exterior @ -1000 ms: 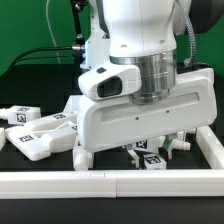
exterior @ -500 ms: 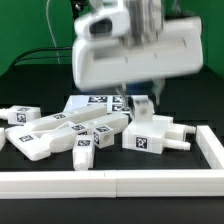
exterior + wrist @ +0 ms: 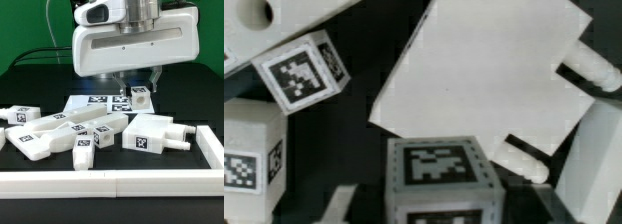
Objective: Assemble chair
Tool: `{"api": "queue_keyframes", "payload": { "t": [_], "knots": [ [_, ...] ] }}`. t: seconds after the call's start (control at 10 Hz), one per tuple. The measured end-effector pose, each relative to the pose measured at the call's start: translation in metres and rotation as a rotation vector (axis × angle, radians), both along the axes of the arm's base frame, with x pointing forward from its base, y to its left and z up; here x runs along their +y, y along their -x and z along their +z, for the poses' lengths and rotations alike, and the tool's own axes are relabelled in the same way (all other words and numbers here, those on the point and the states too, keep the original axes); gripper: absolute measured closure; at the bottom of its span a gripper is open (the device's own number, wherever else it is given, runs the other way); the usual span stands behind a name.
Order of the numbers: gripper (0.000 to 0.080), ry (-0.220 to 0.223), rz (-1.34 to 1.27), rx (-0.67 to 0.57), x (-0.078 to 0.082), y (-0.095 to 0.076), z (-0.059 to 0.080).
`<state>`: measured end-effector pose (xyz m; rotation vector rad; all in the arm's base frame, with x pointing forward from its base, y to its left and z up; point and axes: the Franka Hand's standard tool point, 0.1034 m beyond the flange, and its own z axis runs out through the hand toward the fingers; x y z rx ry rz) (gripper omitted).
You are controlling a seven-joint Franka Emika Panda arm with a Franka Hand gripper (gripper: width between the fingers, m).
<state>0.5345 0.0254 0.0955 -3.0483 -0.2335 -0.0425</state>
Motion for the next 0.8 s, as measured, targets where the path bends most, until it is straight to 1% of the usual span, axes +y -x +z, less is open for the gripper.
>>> {"api": "queue_keyframes", "payload": {
  "t": [0.1, 0.2, 0.3, 0.4, 0.5, 0.6, 0.8],
  "knots": [
    [0.0518, -0.003, -0.025, 0.002, -0.005, 0.016, -0.001],
    [0.0518, 0.003, 0.002, 0.014, -0.016, 0.042, -0.001],
    [0.0518, 0.015, -0.007, 0.006, -0.029, 0.068, -0.004],
    [0.0518, 0.035, -0.01, -0.048, -0.026, 0.089, -0.014],
    [0.0518, 0.029, -0.002, -0.007, -0.023, 0.098, -0.018],
    [0.0518, 0.03, -0.004, -0.02, -0.024, 0.09, -0.016],
    [0.0518, 0.029, -0.003, -0.012, -0.023, 0.095, -0.019]
  ]
}}
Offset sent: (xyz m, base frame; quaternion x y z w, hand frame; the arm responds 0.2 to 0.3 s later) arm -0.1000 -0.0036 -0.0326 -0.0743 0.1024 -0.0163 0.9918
